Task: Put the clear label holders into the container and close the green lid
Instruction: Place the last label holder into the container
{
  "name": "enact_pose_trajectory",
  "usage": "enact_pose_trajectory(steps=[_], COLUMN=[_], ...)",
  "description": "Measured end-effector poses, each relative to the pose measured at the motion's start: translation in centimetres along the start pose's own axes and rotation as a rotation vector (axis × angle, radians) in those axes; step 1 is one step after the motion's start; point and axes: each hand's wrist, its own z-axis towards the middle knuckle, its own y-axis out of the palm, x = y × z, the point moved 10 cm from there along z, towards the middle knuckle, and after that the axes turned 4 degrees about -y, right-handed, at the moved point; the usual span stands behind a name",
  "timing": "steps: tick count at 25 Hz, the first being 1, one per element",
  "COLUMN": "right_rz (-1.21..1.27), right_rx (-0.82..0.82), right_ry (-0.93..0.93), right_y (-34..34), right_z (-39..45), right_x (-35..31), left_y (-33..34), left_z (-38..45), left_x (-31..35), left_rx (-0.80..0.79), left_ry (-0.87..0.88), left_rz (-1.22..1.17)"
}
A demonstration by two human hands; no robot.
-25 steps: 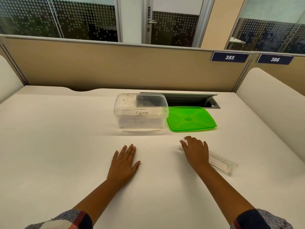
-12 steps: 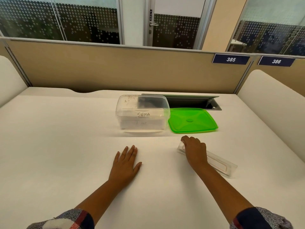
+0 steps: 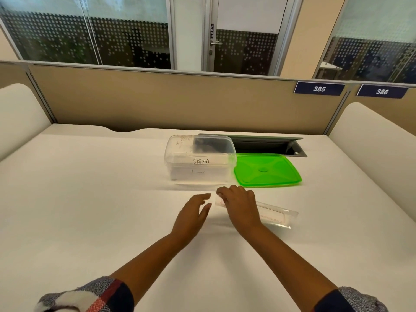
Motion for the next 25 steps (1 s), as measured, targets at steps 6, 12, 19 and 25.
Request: enact_pose_trajectory(steps=[6,12,19,25], right_rz=[0.247,0.354,0.466,0.510], right_rx=[-0.006,-0.027,-0.093,-0.122], right_ry=[-0.076,-0.071,-0.066,0.061], right_y=[-0.4,-0.4,-0.5,-0.3], right_z=[0.9,0.3,0.9,0.3], right_x=[-1.8,-2.0,-1.4,3.7], left_y=[-0.9,-1.4,-2.1,-4.4], left_z=[1.0,0.7,0.5,0.7], left_x=[-0.6,-0.9,-1.3,-2.5], left_rx=[0.026,-0.048,-0.007,0.080], left_ry=[-0.187,-0.240,-0.258,-0.312], left_rz=[-0.268,-0.392,-0.450,-0.621])
